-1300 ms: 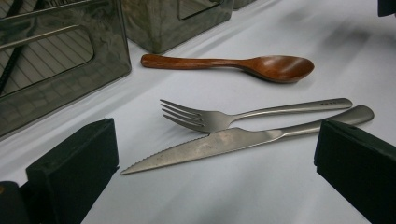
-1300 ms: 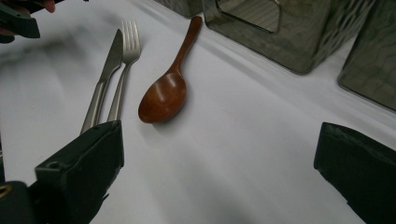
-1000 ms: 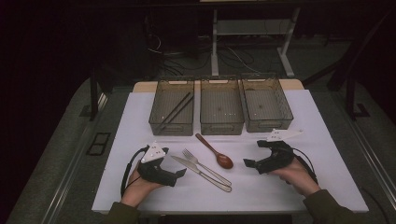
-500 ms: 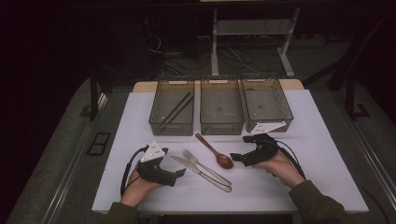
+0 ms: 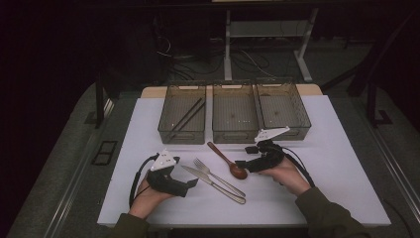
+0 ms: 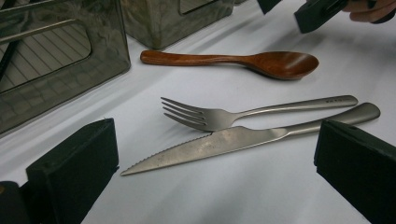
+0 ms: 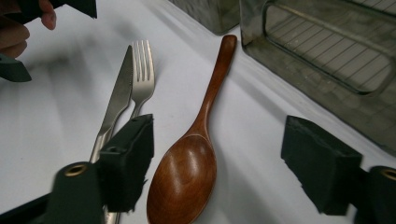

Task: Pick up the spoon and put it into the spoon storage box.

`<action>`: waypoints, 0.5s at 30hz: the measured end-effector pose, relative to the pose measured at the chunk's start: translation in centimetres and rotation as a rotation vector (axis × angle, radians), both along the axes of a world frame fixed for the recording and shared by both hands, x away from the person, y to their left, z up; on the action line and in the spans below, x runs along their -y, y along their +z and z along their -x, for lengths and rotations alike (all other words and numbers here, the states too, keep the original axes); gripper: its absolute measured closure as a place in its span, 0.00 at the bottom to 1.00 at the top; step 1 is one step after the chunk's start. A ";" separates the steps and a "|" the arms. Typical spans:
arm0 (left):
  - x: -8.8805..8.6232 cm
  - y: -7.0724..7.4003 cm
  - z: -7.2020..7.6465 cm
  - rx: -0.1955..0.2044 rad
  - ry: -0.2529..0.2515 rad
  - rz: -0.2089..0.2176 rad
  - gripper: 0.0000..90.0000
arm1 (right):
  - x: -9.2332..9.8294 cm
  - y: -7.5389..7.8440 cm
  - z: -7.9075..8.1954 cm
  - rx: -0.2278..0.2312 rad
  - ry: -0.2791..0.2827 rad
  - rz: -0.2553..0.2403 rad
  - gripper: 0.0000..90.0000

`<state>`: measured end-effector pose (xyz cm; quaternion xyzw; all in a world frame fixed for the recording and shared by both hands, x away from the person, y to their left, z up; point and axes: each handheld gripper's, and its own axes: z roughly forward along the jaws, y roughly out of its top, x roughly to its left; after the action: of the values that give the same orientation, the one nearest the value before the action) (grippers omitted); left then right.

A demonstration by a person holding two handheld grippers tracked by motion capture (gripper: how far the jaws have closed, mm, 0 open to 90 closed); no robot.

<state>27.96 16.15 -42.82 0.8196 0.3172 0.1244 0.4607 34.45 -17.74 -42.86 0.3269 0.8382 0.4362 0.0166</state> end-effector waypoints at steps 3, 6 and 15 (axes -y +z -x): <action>0.0 -0.1 0.0 -0.001 -0.011 -0.005 0.00 | -0.5 -0.3 0.0 -0.018 0.022 0.006 0.39; 0.1 -0.2 0.0 0.000 -0.014 0.002 0.00 | -0.8 -0.5 0.2 -0.035 0.039 0.009 0.45; 0.2 -0.2 0.0 -0.006 -0.024 -0.009 0.00 | -1.3 -1.4 0.5 -0.042 0.068 0.061 0.52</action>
<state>27.94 15.94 -43.05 0.8258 0.3080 0.1177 0.4575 33.93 -16.41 -44.26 0.3069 0.8619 0.4037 -0.0058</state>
